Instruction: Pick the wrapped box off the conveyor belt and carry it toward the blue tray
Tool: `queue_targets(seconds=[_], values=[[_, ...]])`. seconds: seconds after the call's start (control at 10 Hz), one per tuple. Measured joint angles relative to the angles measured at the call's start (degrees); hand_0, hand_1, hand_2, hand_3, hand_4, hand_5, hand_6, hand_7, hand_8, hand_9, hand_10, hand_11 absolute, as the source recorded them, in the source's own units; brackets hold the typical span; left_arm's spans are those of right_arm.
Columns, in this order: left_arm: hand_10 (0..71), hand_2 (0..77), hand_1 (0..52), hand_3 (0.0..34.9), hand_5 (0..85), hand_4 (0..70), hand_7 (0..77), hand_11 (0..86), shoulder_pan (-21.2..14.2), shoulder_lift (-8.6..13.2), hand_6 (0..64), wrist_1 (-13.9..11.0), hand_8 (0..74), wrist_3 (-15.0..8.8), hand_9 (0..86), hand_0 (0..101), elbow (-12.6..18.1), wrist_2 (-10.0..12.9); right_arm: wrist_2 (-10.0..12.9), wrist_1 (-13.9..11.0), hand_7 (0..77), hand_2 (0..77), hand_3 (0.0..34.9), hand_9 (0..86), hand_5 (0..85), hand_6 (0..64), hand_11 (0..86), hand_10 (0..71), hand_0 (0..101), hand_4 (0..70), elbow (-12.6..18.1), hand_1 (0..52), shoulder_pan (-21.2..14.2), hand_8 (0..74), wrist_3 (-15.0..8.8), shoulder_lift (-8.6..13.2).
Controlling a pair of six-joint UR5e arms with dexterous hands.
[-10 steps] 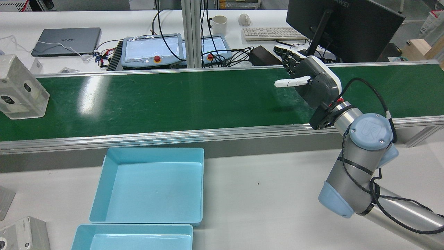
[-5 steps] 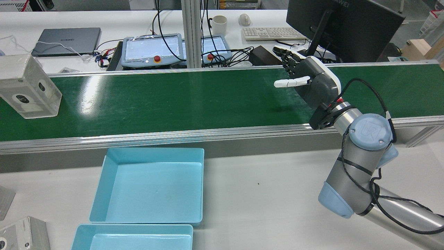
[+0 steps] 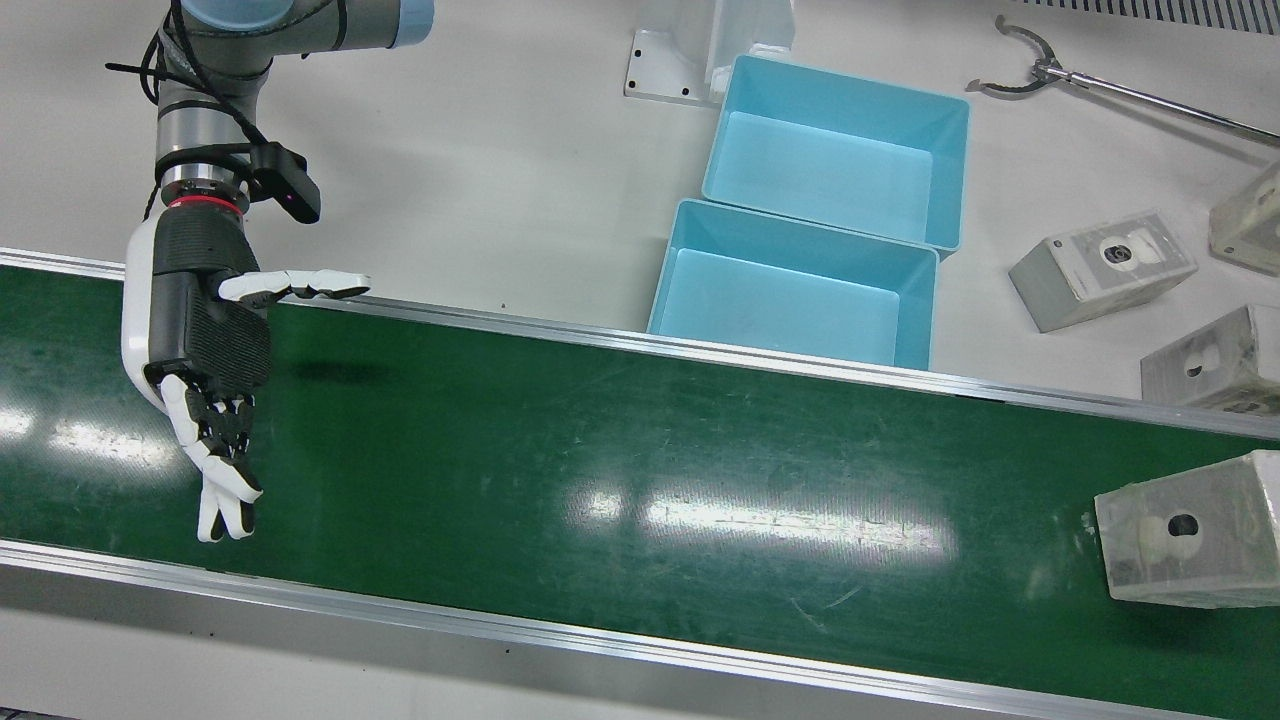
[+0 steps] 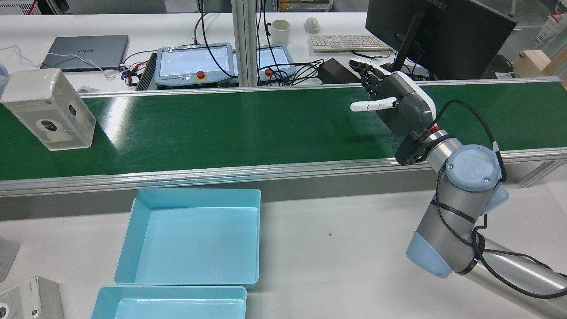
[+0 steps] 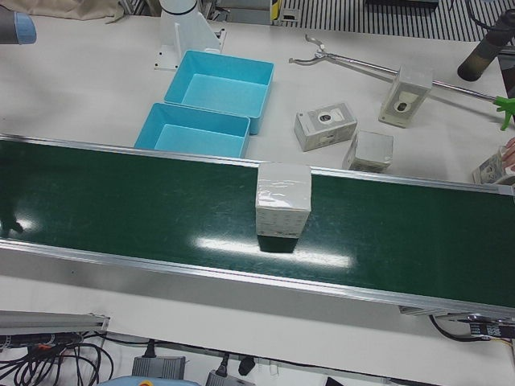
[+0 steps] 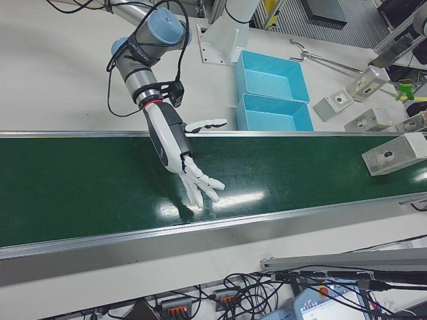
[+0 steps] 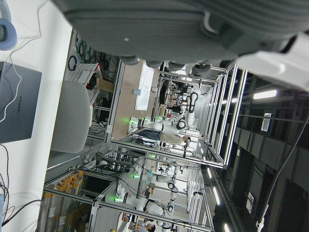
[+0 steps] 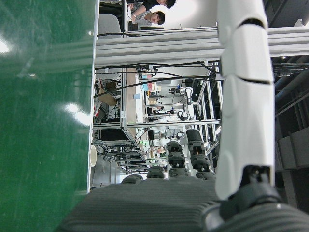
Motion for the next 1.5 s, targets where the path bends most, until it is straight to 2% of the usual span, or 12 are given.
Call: queue_targets(seconds=[1.5], values=[[0.5,1.1,0.0,0.0,1.1,0.0,0.5,0.5,0.0,0.0,0.5,0.0,0.5,0.0,0.5,0,0.0,0.0,0.1,0.0,2.7,9.8,0.0,2.7,16.9,3.3,0.5,0.0,49,9.8,-0.2,16.4,0.0,0.0,0.1,0.0]])
